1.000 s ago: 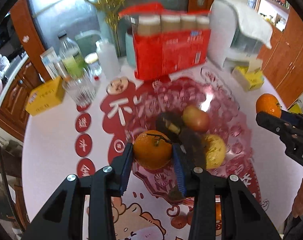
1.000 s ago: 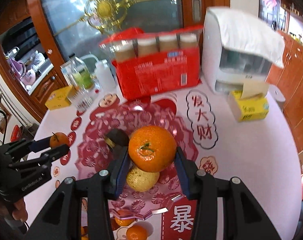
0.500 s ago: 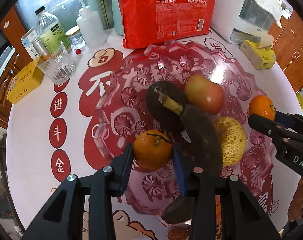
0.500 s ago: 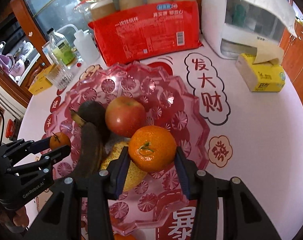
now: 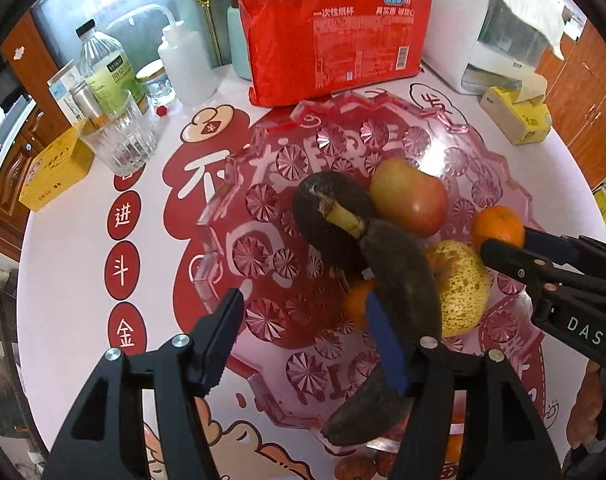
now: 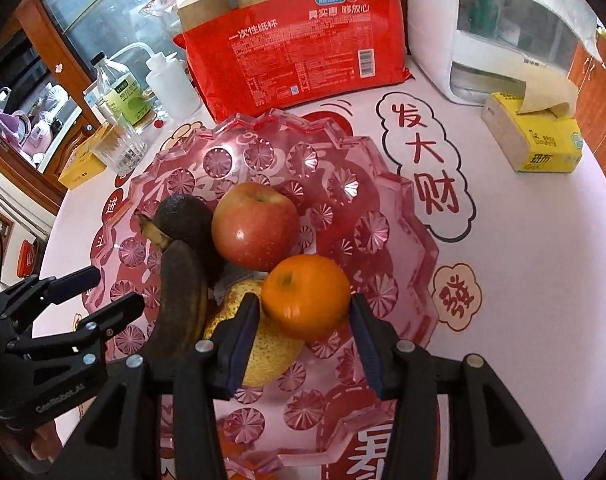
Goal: Organize fruits
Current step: 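Open both grippers to drop the mandarins into the pink bowl, then move both tools back over the remaining mandarins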
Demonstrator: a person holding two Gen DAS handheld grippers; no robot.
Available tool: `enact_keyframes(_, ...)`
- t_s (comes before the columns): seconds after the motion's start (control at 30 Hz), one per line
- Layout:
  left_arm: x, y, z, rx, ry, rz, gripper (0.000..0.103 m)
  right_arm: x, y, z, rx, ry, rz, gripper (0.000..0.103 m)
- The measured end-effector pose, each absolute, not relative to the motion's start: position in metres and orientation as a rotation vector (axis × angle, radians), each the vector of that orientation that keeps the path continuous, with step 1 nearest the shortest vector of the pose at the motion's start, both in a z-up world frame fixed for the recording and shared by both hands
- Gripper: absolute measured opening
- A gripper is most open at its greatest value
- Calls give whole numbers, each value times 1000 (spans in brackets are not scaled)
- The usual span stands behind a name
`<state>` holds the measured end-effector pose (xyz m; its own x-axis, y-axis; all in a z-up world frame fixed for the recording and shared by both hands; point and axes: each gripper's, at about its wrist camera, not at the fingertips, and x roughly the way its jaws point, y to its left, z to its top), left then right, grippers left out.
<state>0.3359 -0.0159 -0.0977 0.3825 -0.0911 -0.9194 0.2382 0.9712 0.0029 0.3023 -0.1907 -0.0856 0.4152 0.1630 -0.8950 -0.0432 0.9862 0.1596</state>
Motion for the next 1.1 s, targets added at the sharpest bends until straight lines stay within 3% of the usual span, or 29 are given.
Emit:
enact_keyframes(0.7,290,13,-35,99,1069,-159,67,255,-179,-30,124,1032,176,49)
enact_keyframes(1.1,235,24,12,82,985,-163,76,199,-168,21,105,939,213,49)
